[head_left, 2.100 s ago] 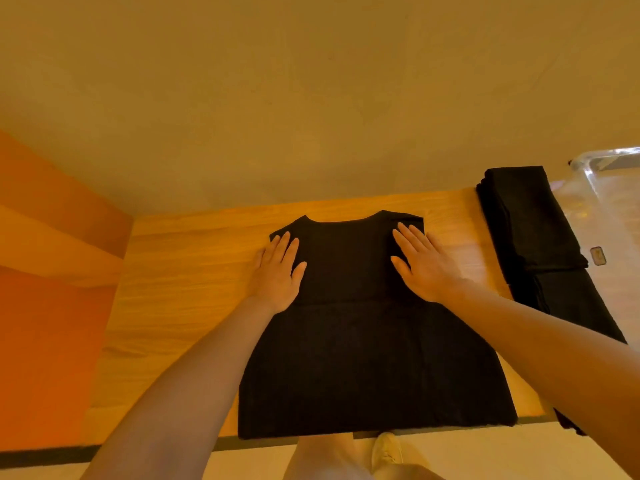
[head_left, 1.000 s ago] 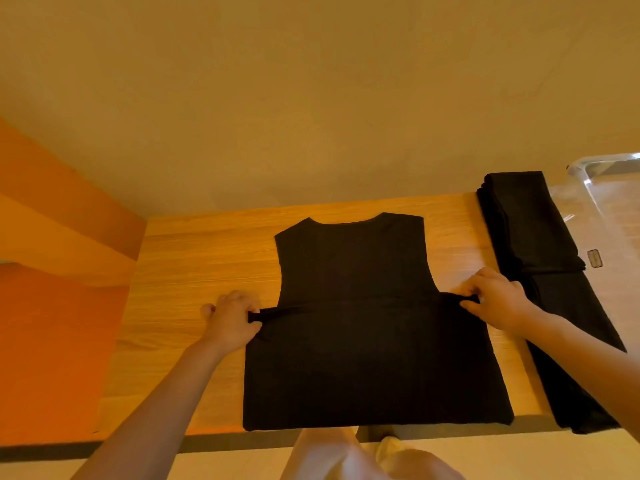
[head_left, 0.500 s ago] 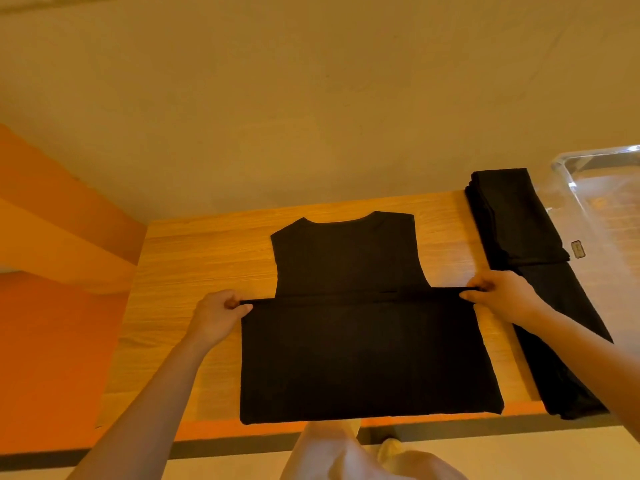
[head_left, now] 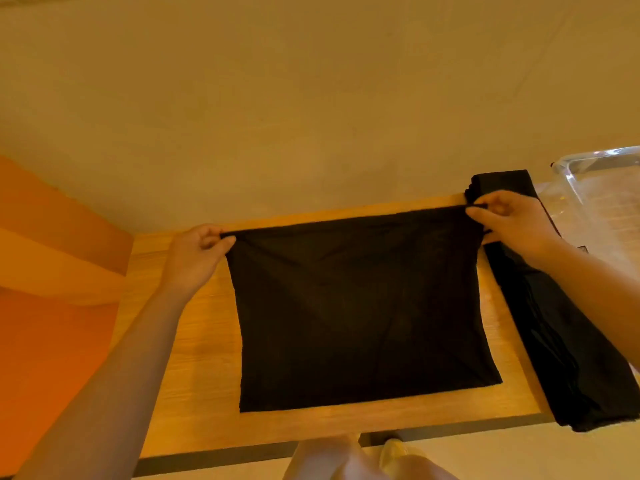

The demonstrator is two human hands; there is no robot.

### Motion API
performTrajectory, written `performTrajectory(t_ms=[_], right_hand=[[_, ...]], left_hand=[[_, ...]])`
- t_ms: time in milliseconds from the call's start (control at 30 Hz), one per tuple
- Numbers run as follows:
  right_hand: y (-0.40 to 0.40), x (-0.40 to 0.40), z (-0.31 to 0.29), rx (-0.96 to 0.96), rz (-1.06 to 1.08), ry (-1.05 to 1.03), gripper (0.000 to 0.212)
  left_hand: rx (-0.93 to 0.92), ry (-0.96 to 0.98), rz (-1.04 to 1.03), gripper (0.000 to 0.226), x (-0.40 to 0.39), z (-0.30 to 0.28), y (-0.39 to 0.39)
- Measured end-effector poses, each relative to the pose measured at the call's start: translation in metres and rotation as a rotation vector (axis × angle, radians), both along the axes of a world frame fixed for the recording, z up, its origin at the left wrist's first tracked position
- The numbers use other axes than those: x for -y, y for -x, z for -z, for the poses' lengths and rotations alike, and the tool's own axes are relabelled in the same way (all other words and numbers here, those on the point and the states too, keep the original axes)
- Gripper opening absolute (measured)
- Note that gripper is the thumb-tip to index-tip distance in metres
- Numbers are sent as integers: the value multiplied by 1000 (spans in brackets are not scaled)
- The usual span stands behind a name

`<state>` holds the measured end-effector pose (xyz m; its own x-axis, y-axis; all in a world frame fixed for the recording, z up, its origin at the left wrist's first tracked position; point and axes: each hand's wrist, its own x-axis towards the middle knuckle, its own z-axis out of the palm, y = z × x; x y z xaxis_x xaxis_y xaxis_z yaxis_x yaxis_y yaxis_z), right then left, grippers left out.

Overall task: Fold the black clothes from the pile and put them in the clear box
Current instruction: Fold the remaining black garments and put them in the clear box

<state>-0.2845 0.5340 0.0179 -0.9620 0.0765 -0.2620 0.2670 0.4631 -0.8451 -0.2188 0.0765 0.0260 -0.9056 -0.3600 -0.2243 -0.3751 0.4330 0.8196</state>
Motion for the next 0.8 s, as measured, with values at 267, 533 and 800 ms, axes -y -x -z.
performTrajectory(t_ms=[267,533,800], right_hand=[[29,42,59,-27,-59,-510,39],[-14,127,110,-192,-596,-828,58],[17,78,132,-8,-404,-935,67]], left_hand=[[235,553,127,63,-24,86,56],[33,818,710,61,-111,125,21],[190,896,587,67,-41,142,48]])
